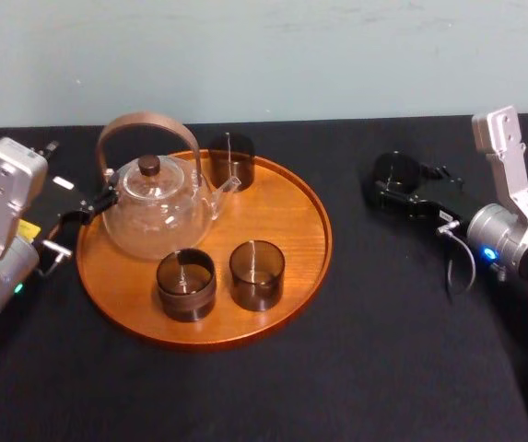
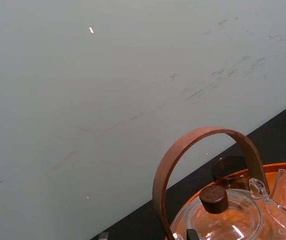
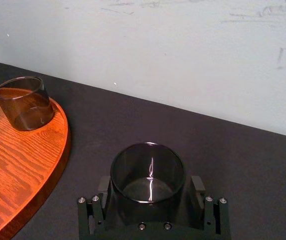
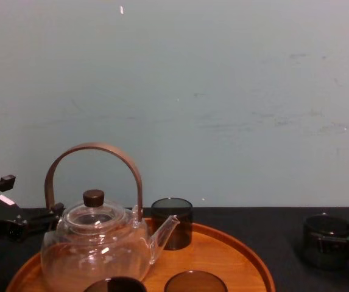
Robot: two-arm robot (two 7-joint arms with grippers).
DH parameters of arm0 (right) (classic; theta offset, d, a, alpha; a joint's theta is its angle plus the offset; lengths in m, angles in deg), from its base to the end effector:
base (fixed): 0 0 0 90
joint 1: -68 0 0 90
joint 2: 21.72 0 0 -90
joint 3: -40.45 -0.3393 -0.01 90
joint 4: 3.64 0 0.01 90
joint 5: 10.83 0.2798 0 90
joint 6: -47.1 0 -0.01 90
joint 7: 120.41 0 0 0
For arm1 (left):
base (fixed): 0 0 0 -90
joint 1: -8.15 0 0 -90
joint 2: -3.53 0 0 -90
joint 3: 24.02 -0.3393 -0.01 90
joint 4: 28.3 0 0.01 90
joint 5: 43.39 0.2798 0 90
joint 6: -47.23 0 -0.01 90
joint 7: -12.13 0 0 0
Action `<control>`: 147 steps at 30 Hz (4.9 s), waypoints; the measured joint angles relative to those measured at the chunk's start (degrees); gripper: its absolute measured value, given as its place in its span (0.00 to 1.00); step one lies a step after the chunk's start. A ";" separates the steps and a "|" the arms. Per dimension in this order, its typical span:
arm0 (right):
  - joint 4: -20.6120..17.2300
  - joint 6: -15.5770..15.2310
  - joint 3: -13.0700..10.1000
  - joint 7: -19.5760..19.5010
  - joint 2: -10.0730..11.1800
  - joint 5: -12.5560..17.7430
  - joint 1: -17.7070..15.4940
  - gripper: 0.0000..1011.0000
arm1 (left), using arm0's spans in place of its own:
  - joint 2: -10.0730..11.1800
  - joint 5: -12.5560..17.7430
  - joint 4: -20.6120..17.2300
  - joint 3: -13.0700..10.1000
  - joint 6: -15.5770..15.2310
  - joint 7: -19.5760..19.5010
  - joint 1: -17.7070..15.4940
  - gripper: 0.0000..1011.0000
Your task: Pick up the glass from the table and place it on the tray.
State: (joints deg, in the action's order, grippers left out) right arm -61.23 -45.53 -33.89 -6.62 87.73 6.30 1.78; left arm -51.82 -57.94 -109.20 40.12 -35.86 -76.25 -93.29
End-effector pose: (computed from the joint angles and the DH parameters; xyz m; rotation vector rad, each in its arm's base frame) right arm 0.4199 -0.1041 -0.3582 -0.2569 0.1452 -1.1008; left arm 0.3388 0.1184 -0.3364 0.3043 -0.2852 1.2480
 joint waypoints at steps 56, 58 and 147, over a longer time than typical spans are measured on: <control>5.15 0.79 0.33 1.15 -1.64 -0.42 3.68 0.90 | 0.00 0.00 0.00 0.00 0.00 0.00 0.00 1.00; 5.15 0.78 0.33 1.15 -1.64 -0.41 3.68 0.89 | 0.00 0.00 0.00 0.00 0.00 0.00 0.00 1.00; -3.61 -0.30 10.34 4.60 -5.53 2.95 3.39 0.90 | 0.00 0.00 0.00 0.00 0.00 0.00 0.00 1.00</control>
State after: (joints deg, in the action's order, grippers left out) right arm -64.85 -45.83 -23.55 -2.02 82.20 9.24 5.16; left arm -51.82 -57.94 -109.20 40.12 -35.86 -76.25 -93.28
